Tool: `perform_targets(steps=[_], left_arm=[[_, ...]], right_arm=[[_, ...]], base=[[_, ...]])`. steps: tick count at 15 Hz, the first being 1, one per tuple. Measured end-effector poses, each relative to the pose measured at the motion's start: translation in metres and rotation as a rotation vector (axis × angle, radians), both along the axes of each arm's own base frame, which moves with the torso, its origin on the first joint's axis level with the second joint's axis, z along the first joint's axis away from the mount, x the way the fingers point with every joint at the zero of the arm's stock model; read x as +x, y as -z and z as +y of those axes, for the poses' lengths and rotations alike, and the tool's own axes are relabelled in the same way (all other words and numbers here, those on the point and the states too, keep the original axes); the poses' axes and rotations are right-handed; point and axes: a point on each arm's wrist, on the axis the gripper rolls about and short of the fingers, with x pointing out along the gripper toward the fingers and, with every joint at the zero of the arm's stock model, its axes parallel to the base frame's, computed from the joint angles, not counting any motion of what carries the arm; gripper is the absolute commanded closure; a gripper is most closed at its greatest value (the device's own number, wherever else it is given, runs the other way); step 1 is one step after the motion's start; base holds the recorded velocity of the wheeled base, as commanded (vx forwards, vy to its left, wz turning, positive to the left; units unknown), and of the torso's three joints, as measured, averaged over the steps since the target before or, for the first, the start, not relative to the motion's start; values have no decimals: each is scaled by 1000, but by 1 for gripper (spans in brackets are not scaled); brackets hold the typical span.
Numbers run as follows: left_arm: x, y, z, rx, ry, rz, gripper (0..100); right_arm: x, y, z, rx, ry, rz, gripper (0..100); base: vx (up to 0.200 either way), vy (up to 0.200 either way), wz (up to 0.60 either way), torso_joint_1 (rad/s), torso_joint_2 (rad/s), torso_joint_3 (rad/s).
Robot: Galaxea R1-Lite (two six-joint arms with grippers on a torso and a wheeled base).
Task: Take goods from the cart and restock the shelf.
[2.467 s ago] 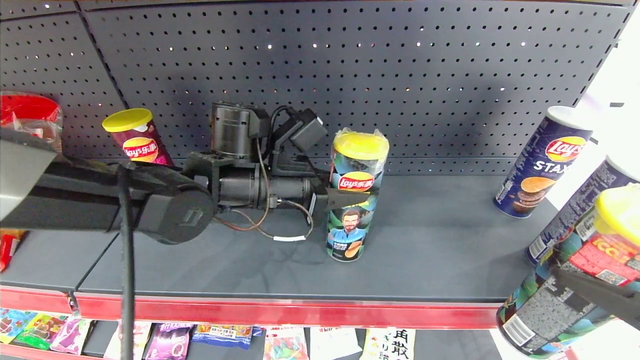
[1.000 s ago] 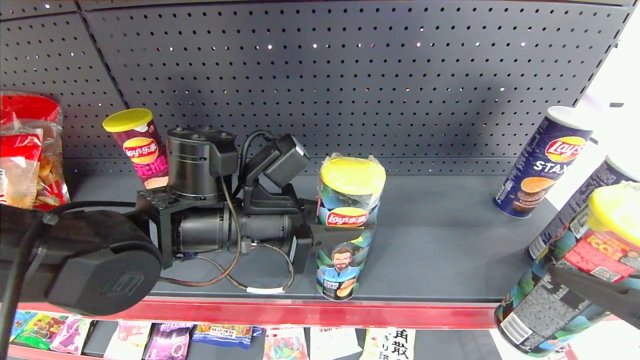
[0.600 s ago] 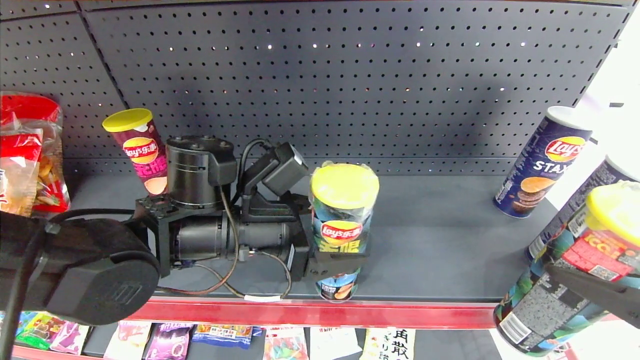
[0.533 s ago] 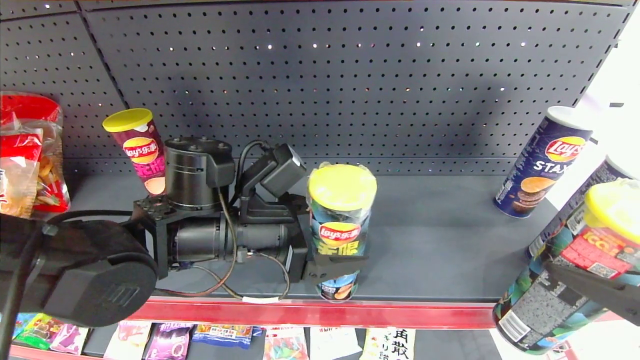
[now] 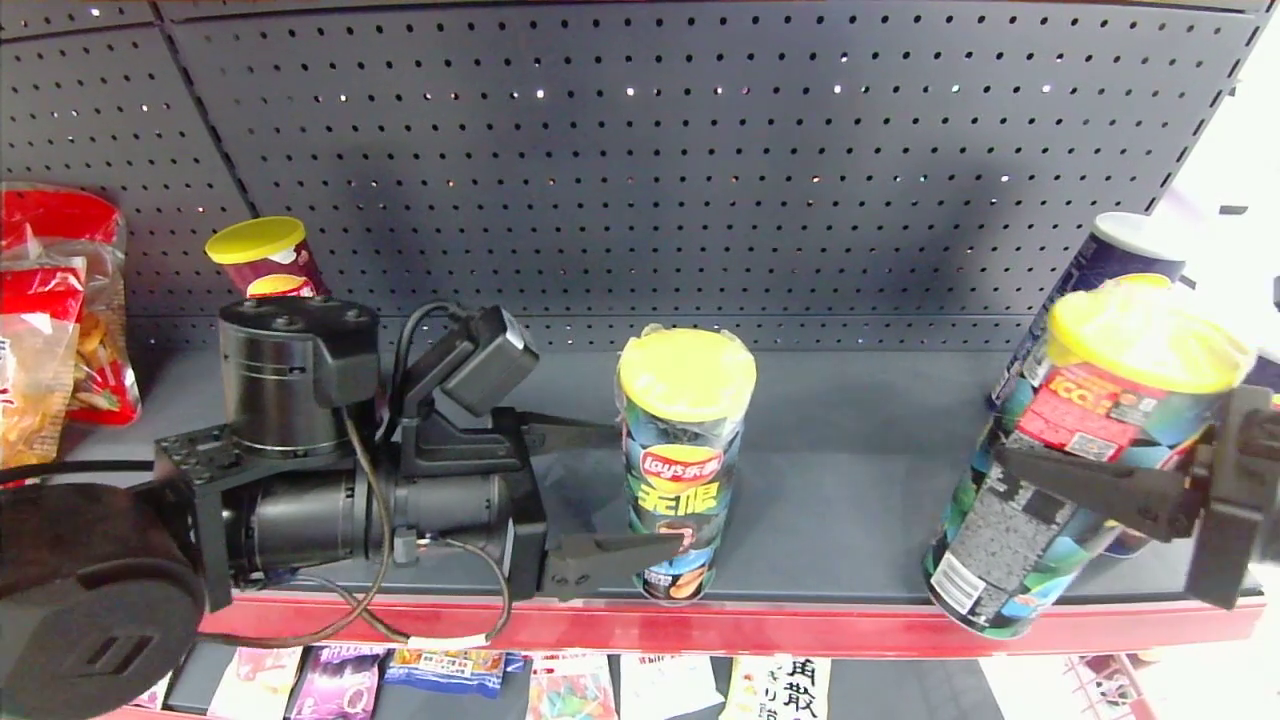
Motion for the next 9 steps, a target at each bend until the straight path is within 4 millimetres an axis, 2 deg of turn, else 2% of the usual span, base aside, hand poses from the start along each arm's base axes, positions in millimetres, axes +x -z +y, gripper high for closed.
perform_targets(steps=[5, 9], left_arm=[[-18, 4, 25, -4, -55, 48, 0], [-25, 5, 51, -7, -141, 52, 0]], right_arm=[[50, -19, 31, 2, -48, 3, 100], [98, -20, 61, 15, -79, -17, 100]], base=[[0, 0, 0, 0, 0, 0], [0, 0, 0, 0, 0, 0]])
